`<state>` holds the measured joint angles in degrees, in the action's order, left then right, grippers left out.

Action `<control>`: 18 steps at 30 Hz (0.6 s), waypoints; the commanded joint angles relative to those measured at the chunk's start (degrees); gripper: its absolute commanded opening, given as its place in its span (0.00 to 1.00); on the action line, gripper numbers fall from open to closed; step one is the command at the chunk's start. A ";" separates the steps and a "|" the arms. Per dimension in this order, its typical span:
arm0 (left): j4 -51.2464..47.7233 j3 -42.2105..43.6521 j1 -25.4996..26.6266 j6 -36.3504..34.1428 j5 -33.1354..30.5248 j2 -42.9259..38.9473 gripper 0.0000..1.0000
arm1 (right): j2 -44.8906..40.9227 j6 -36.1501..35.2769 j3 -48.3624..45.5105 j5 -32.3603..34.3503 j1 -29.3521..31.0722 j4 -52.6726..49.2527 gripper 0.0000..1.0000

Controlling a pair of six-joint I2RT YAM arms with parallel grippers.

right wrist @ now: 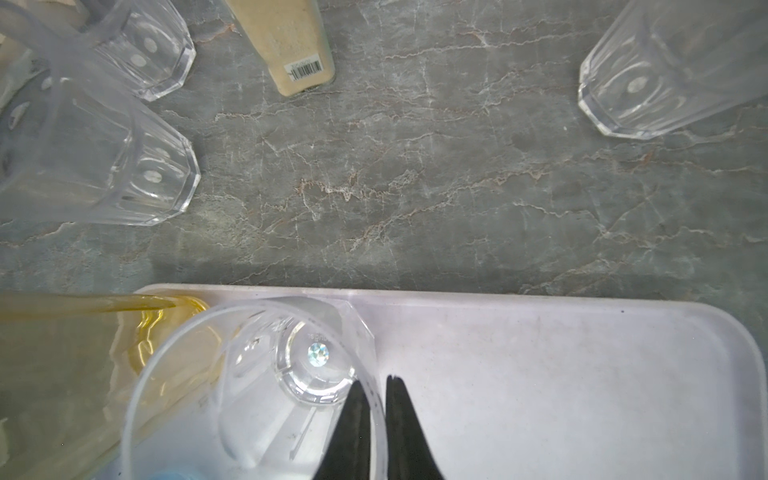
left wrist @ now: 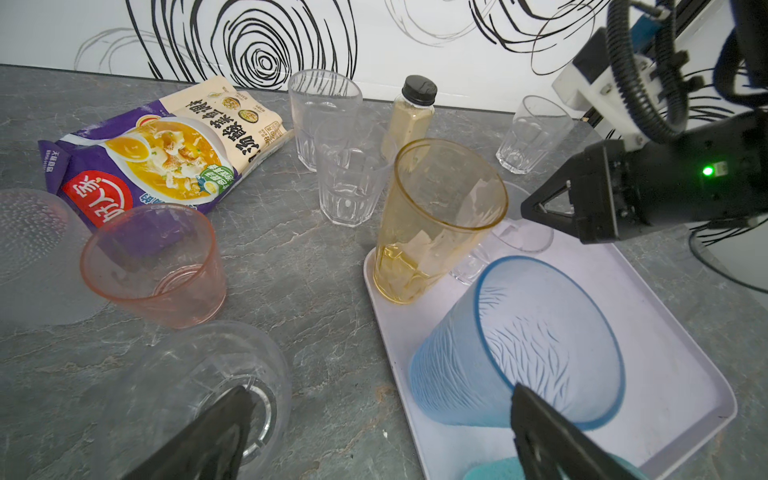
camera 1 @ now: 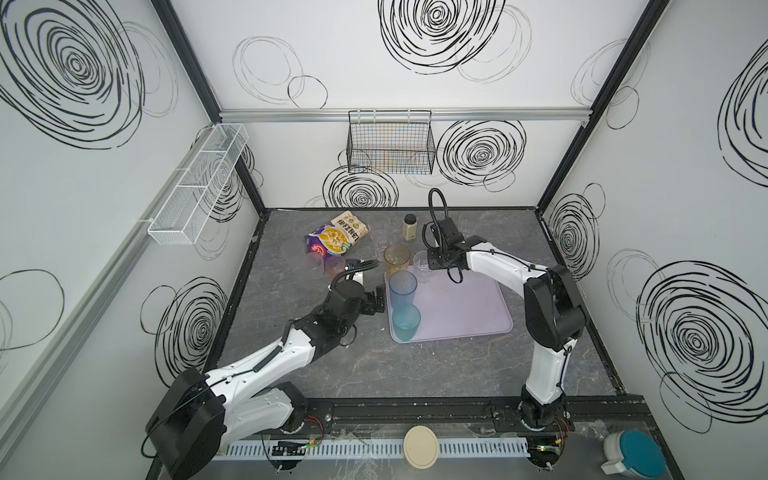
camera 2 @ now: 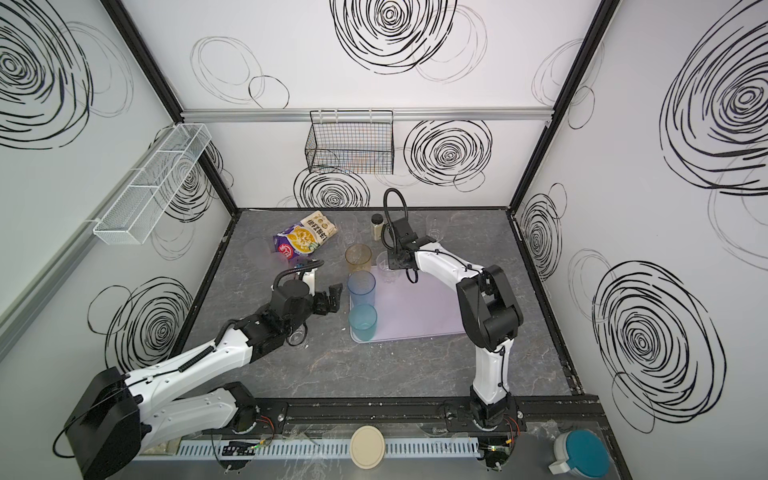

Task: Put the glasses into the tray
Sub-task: 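Release the clear glass on the tray and lift the right gripper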

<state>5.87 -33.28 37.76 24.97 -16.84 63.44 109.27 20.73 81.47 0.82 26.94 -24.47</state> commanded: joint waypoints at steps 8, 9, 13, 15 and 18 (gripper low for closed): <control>0.42 0.56 -0.38 -0.19 -1.78 -1.43 1.00 | -4.31 1.81 -0.72 -4.70 -2.46 1.48 0.22; 0.17 0.50 -0.45 -0.19 -1.94 -1.51 1.00 | -4.86 2.10 -0.92 -5.59 -2.94 1.63 0.24; -1.28 -0.55 -1.23 -0.19 -2.12 -2.57 1.00 | -7.65 3.27 -1.90 -9.56 -5.04 2.37 0.29; -2.60 -1.29 -2.42 -0.19 -2.20 -3.74 0.99 | -9.31 4.44 -2.83 -14.49 -7.43 3.59 0.33; -4.19 -2.29 -5.55 -2.21 -0.56 -6.04 0.99 | -11.87 7.23 -5.38 -22.58 -12.38 7.68 0.37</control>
<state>2.50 -33.26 34.39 24.40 -17.54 59.81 100.71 24.93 77.91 -14.09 18.46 -20.78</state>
